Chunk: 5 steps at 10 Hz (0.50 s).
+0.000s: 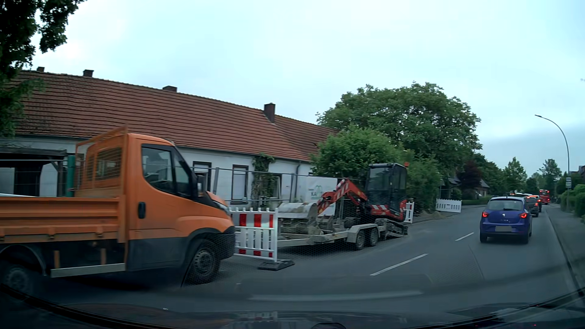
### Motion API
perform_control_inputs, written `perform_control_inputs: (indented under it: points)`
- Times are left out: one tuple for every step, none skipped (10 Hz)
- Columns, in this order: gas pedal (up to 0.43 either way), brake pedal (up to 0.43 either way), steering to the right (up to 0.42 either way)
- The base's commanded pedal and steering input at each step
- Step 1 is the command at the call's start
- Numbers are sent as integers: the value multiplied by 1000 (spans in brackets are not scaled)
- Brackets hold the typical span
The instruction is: Follow the waypoints while adhering to traffic rules and regulations
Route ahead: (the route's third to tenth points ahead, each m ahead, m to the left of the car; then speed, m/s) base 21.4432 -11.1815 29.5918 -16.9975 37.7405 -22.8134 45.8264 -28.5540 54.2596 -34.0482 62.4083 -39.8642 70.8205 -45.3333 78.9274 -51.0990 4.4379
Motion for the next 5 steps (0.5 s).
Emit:
perform_control_inputs:
  points:
    - [370,0,469]
    - [370,0,462]
    - [370,0,451]
    - [370,0,432]
    - [370,0,407]
